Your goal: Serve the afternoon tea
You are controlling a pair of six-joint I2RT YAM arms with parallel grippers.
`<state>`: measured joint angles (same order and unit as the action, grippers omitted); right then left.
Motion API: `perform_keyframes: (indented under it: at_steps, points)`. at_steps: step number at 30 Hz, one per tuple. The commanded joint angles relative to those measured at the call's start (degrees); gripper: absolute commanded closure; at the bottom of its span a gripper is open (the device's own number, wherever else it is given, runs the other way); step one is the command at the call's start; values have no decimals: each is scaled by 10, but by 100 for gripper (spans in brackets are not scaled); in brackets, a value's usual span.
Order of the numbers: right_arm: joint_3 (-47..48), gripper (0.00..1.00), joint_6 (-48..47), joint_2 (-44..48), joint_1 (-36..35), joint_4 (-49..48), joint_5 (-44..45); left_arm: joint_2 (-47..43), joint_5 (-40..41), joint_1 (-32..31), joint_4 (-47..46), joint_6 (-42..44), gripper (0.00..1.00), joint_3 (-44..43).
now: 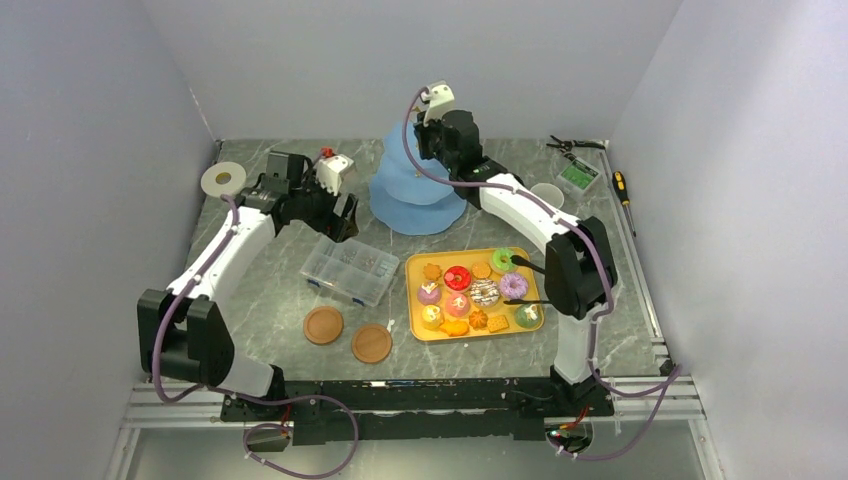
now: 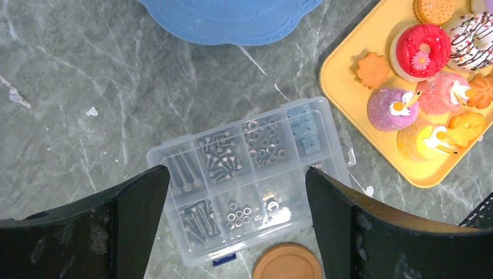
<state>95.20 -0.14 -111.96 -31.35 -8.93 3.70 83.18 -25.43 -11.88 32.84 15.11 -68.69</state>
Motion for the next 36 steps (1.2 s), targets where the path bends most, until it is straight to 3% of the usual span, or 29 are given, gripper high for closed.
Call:
perform_keyframes:
  at_steps: [1, 3, 7, 8, 13, 20, 25, 31, 36]
  points:
    - [-34, 100, 21, 48, -6, -54, 17, -38, 2, -3, 13, -5, 6, 5]
    - [-43, 95, 22, 51, -8, -52, 17, -43, 0, -5, 24, 3, 6, 7]
    - [-57, 46, 28, 61, -9, -42, 23, -54, -4, -10, 60, 41, 6, 4]
    - [-60, 39, 31, 69, -9, -38, 27, -58, -5, -12, 69, 53, 6, 3]
    - [-109, 18, 58, 140, -9, -15, 68, -70, -1, -27, 119, 109, 6, -14]
    - [-257, 13, 97, 303, -8, 62, 107, -68, 2, -42, 141, 116, 7, -34]
    - [-329, 13, 179, 394, 3, 193, 190, -69, -11, -74, 154, 130, 7, -57]
    - [-358, 2, 306, 480, 91, 290, 238, -5, 29, -229, 118, 129, 7, -112]
    - [-350, 0, 320, 517, 115, 301, 257, 110, 45, -305, 22, 108, 15, -180]
